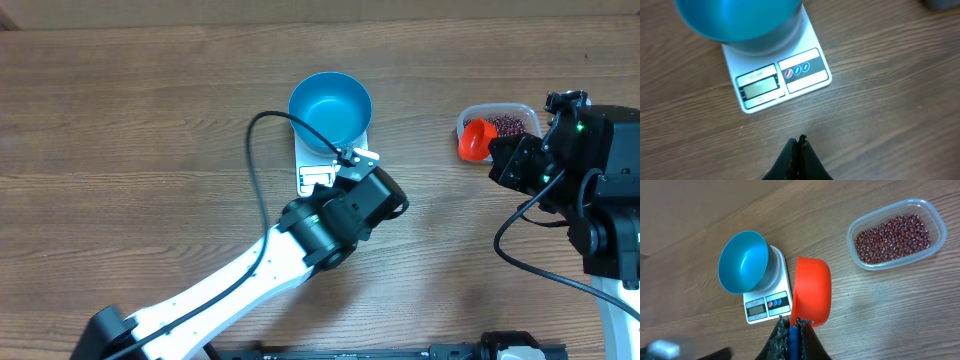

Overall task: Scoop item into bowl and weigh 150g on scale
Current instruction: 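Move the left gripper over the scale's front buttons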

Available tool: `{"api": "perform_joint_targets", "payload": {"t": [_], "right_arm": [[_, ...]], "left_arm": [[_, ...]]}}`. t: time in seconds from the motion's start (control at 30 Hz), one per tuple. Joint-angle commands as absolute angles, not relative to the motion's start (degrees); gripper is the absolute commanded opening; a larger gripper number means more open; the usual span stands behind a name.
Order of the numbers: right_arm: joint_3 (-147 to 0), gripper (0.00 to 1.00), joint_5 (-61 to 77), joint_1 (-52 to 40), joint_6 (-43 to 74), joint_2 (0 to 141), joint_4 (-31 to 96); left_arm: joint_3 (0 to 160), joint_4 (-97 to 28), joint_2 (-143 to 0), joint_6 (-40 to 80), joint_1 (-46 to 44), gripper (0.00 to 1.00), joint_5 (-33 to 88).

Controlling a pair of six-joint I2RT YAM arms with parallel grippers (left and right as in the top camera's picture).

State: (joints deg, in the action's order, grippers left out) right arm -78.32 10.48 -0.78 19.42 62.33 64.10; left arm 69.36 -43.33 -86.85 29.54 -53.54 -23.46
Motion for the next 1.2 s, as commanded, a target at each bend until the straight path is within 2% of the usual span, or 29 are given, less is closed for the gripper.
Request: {"api": "perform_joint_targets", "payload": {"t": [0.0,0.2,0.4,0.77,0.87,1.17], "right_arm": [[-79.92,0.04,9.89,-0.56,18.74,62.06,63.77],[-79.92,0.04,9.89,-0.56,18.76,62.06,63.77],[-79.92,0.04,9.89,-0.56,18.76,62.06,63.77],[-79.92,0.04,9.91,-0.56,18.76,62.06,63.83],[-79.92,0.04,9.96,-0.56,18.79,62.06,63.79],[-79.92,0.04,9.93,-0.56,18.76,62.06,63.79]], "left_arm": [[68.6,-41.23,-90.87,28.95,-53.71,0.04,-25.45],[68.6,-38.72,-96.57,31.94,-53.54,0.04,-27.27],[68.6,-36.82,-99.59,29.1,-52.88,0.04,-29.34],[65.41,-28.67,-99.77,22.65,-45.54,0.04,-21.04],[64.45,-26.44,-99.77,19.14,-45.56,0.04,-18.9],[60.66,-21.34,-99.77,18.85,-47.05,0.04,-21.15]]}}
